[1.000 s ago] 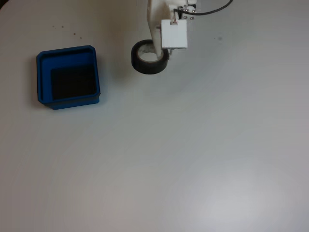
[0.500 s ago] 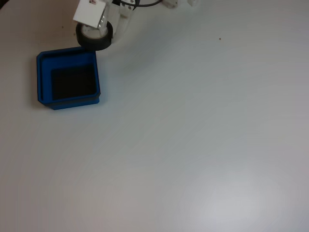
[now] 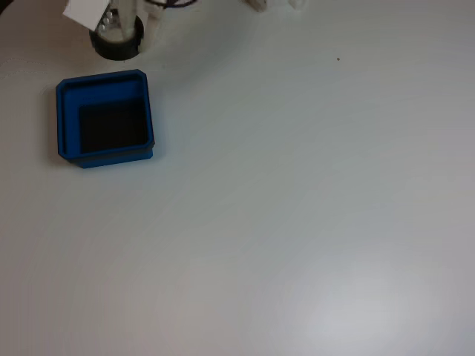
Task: Pick the black tape roll and drop it in the blue box
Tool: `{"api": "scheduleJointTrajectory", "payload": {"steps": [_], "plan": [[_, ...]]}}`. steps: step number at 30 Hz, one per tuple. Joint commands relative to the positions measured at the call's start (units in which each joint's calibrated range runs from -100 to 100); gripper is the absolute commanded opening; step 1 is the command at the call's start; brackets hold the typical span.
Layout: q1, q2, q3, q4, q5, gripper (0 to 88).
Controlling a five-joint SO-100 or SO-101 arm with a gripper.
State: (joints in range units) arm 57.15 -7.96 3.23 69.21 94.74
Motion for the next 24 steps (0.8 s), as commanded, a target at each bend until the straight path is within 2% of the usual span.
{"api": "scheduleJointTrajectory", "payload": {"steps": [1,14,24], "plan": [[0.25,2.52,-4.40,-0.65,0.18,1.8],[0.25,20.50,-26.59,-3.95,0.18,1.8],[0.25,31.04,-30.27,-11.87,0.18,1.8]]}}
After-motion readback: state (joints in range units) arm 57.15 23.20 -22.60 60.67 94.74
